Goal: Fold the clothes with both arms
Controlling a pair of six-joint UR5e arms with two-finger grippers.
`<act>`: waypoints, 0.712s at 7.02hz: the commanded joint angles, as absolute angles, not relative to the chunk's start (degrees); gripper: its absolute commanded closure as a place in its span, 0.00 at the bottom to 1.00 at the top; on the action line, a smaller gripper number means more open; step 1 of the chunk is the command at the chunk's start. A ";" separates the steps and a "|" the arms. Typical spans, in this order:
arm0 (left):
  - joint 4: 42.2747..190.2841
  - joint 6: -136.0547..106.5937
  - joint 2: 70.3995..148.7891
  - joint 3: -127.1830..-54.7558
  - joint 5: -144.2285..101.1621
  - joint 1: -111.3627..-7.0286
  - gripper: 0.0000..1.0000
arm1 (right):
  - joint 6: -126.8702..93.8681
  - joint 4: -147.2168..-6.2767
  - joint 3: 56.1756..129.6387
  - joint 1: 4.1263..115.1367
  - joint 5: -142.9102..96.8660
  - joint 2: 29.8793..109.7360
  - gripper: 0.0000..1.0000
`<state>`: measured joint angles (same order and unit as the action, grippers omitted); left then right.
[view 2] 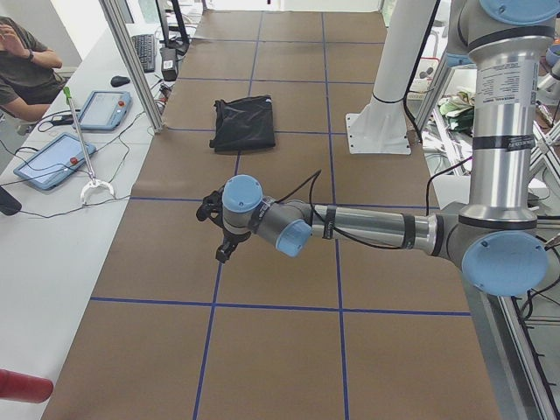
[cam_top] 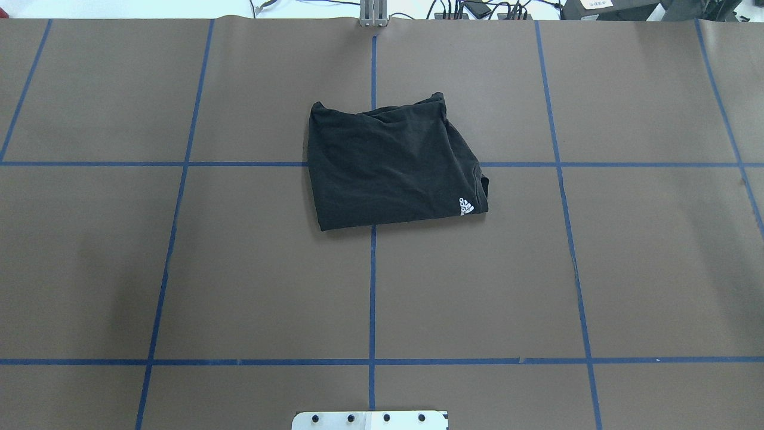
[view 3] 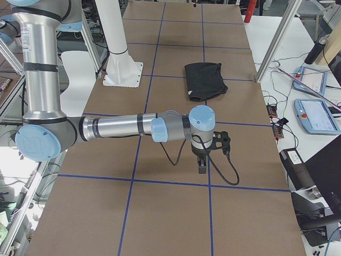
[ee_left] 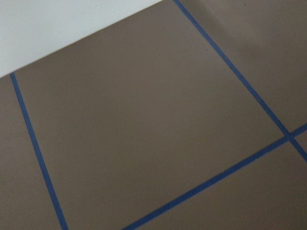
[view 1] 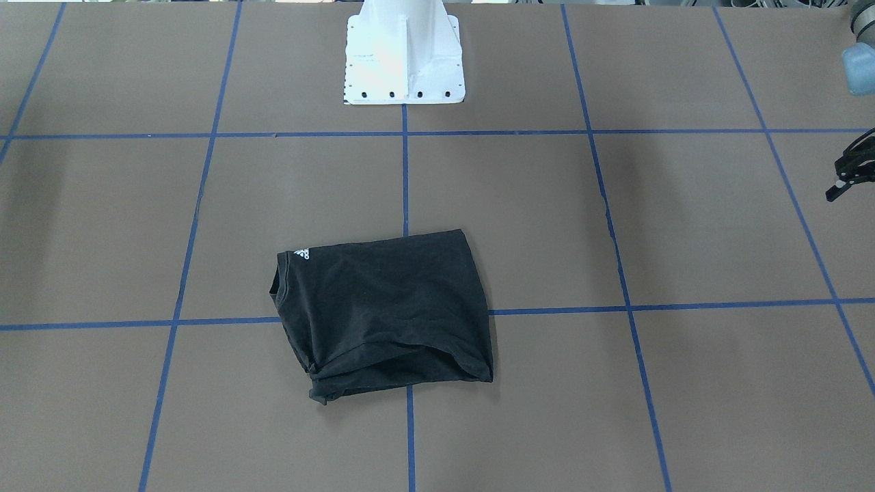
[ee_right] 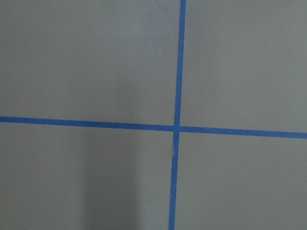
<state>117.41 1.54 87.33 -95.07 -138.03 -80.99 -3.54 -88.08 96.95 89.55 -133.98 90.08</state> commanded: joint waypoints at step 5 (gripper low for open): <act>116.90 4.75 87.36 -93.43 -135.18 -82.79 0.00 | 2.73 -96.59 96.24 89.56 -134.39 87.45 0.00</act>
